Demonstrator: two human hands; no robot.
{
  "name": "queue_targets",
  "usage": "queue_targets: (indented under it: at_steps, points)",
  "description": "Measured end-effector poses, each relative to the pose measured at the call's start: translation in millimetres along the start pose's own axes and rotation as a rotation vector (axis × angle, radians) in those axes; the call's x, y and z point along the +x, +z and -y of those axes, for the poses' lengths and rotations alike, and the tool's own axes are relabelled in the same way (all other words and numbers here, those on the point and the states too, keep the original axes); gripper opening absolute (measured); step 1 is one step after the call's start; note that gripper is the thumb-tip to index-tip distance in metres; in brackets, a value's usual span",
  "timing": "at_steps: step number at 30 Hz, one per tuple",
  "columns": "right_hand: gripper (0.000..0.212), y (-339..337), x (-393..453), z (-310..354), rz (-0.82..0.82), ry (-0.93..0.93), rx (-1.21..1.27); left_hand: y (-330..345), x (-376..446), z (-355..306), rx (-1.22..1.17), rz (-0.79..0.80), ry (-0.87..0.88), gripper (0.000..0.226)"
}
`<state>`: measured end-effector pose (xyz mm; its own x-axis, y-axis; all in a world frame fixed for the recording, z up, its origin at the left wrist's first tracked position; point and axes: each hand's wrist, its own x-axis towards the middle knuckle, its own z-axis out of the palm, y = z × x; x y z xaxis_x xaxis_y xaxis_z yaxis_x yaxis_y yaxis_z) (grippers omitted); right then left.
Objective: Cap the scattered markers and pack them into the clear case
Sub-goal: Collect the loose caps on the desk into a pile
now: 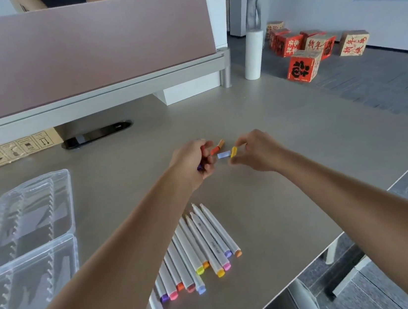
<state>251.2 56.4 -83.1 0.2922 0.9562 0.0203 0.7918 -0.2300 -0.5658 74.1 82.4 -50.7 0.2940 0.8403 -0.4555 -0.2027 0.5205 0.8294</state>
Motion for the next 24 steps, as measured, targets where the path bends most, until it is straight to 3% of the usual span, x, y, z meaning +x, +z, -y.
queue_targets:
  at_steps: [2, 5, 7, 9, 11, 13, 16, 19, 21, 24]
  points:
    - [0.021, -1, 1, 0, 0.007, -0.037, -0.017, 2, 5, -5, 0.018, 0.008, 0.028, 0.023]
    - [0.017, -1, 4, -2, 0.001, -0.055, -0.014, 4, 17, -10, -0.008, 0.028, 0.033, 0.022]
    - [0.02, -5, 4, -4, -0.005, -0.072, -0.043, 8, 23, -10, 0.11, -0.017, 0.065, 0.023]
    - [0.032, -10, 3, -3, 0.013, -0.029, 0.159, 9, 32, -8, 0.481, -0.114, 0.233, 0.024]
    - [0.024, -19, 2, 2, 0.077, 0.148, 0.603, 5, 42, -4, 1.024, -0.222, 0.487, 0.023]
    - [0.019, -26, 1, 4, 0.188, 0.341, 1.003, 2, 49, 0, 1.341, -0.274, 0.555, 0.024]
    - [0.026, -25, 3, 3, 0.31, 0.492, 1.358, -2, 59, 2, 1.479, -0.23, 0.544, 0.023]
    - [0.031, -19, 5, 5, 0.222, 0.544, 1.423, -3, 62, 3, 1.56, -0.194, 0.587, 0.011]
    - [0.031, -18, 7, 8, 0.13, 0.562, 1.428, -3, 62, 1, 1.607, -0.186, 0.594, 0.02]
    - [0.03, -18, 9, 11, 0.125, 0.564, 1.5, -1, 53, -2, 1.576, -0.159, 0.568, 0.035]
